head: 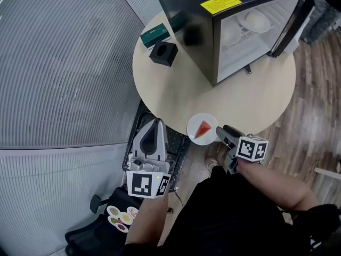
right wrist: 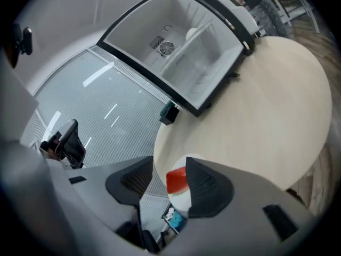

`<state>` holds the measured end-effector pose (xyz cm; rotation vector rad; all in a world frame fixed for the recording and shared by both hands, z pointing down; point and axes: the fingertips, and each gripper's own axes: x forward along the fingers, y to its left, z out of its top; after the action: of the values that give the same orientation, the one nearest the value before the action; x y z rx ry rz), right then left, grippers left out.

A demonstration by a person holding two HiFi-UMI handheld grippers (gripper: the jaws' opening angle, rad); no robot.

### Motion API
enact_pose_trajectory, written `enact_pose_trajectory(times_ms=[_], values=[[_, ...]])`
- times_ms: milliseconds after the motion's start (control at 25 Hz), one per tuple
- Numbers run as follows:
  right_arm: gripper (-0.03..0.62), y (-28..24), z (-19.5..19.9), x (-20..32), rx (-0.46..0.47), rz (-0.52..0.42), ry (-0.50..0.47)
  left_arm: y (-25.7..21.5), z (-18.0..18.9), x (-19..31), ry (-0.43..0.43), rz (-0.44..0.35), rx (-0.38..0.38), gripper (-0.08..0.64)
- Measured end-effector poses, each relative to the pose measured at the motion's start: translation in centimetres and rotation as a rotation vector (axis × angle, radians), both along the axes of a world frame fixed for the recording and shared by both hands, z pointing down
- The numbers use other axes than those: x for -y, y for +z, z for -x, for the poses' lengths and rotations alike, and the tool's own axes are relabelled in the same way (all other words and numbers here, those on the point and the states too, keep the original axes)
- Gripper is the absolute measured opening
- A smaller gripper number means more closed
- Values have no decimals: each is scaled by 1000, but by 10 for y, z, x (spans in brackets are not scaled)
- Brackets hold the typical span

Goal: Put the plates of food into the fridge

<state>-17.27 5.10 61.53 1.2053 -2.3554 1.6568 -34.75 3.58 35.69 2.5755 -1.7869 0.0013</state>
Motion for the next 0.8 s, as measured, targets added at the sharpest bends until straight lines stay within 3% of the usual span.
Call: enact_pose_trajectory(times_ms=[160, 400, 600, 800], values=[[196, 30, 8, -40, 67, 167, 36, 5, 0, -12, 6, 7, 18, 2], [196, 74, 23, -73, 152, 344, 76, 16, 14, -31, -29, 40, 64, 2], [196, 94, 42, -77, 269, 405, 128, 27, 15, -39, -41, 67, 89, 2], [197, 106, 59, -62, 445, 400, 213, 37, 18, -48, -56, 96, 99, 2]])
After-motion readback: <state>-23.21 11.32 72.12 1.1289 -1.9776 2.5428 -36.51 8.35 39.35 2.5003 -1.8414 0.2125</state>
